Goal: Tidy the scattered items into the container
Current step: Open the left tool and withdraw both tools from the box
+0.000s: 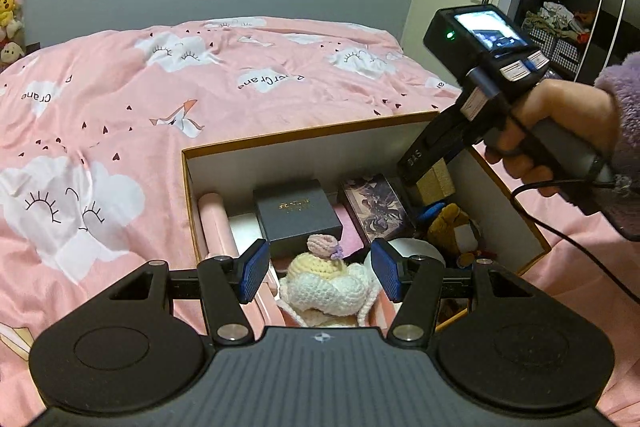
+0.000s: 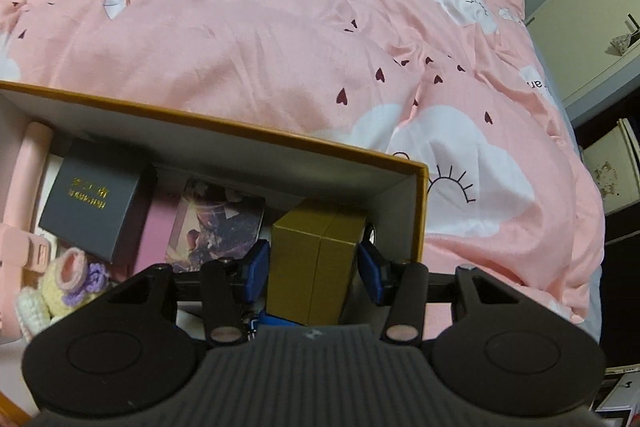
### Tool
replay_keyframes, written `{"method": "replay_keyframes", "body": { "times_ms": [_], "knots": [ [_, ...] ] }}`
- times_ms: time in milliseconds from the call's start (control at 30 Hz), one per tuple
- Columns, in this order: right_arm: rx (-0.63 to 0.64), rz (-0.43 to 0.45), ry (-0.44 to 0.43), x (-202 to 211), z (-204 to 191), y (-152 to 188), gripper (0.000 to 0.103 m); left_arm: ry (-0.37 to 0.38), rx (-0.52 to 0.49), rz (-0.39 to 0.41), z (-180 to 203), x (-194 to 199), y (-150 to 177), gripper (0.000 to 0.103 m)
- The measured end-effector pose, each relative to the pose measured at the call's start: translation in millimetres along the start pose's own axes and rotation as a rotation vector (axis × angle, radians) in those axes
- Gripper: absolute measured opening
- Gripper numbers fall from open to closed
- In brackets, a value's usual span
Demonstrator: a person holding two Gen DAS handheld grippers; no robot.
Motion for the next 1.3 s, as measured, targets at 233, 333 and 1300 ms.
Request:
{"method": "replay_keyframes", "body": {
  "times_ms": [233, 333, 1300],
  "knots": [
    [0.015, 0.034, 0.021, 6.6, -0.3, -0.3, 0.05, -0.005, 0.014, -0.001, -4.9, -0.8, 1.0, 0.067],
    [0.012, 0.042, 0.0, 9.4, 0.9, 2.7, 0.049, -0.011, 0.027, -0.004, -8.1, -0.8, 0.5, 0.067],
    [-0.037, 0.366, -0.415, 91.2, -60.8, 82.9, 0.052, -0.215, 0.019, -0.06, -16.9, 30.1, 19.9, 0.067]
  ]
}}
Point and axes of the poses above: each gripper's, at about its wrist camera, not at the fingertips, and x roughly against the way its jaws point, z to its right, y to its underside, the point moved 4 cm from there along -x, roughly the way its jaws point, and after that the axes turned 13 degrees about -y, right-handed, at the moved point
